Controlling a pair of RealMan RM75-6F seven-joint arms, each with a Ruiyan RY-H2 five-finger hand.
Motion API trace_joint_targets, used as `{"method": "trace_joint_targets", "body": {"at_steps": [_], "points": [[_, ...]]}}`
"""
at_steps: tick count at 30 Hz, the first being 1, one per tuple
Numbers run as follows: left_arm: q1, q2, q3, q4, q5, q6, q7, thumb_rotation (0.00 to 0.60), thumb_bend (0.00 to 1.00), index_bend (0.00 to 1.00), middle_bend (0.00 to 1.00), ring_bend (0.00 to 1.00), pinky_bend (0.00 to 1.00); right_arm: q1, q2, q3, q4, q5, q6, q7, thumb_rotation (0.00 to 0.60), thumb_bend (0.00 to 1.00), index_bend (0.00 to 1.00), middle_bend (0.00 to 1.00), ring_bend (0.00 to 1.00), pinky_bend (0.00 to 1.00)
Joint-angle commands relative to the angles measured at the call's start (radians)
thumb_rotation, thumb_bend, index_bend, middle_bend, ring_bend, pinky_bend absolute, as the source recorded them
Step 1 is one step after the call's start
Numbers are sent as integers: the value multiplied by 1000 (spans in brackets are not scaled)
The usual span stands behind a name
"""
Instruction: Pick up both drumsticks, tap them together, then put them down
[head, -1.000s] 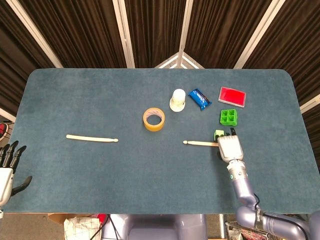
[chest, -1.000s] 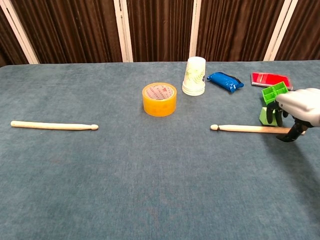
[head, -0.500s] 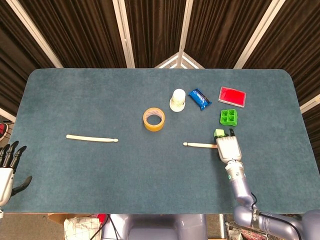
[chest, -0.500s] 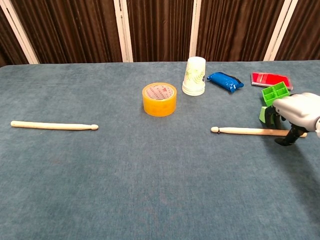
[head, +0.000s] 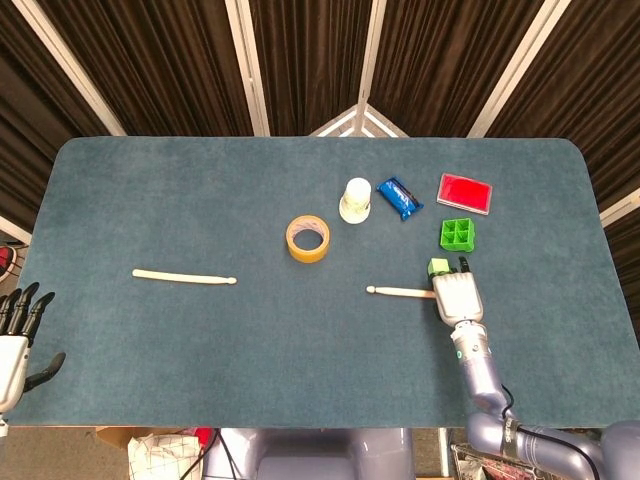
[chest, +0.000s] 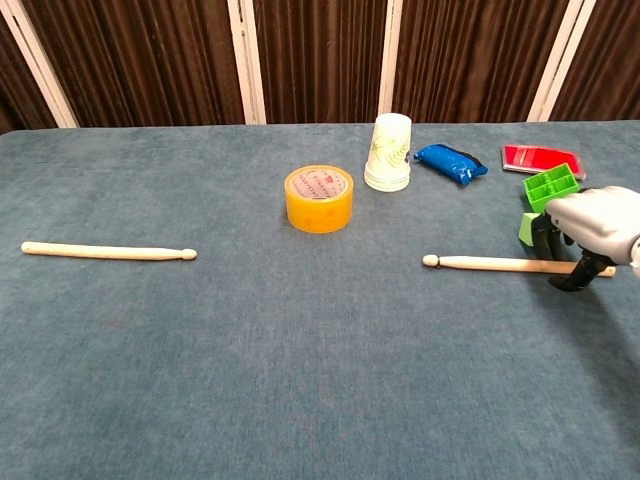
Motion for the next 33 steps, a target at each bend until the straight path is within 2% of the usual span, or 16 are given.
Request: {"method": "trace_joint_targets", "body": {"at_steps": [1,33], "points": [[0,0,0,0,0,0,0,600,346,119,0,0,69,-1,-1,0,1,-4,1,1,600,337,516,501,388,111],[-3,2,1,-2,-7,-7,-2,600,346,121,0,0,69,-7,-16,-2,6,-25,2,-17,600,337,531,549,415,111]]}}
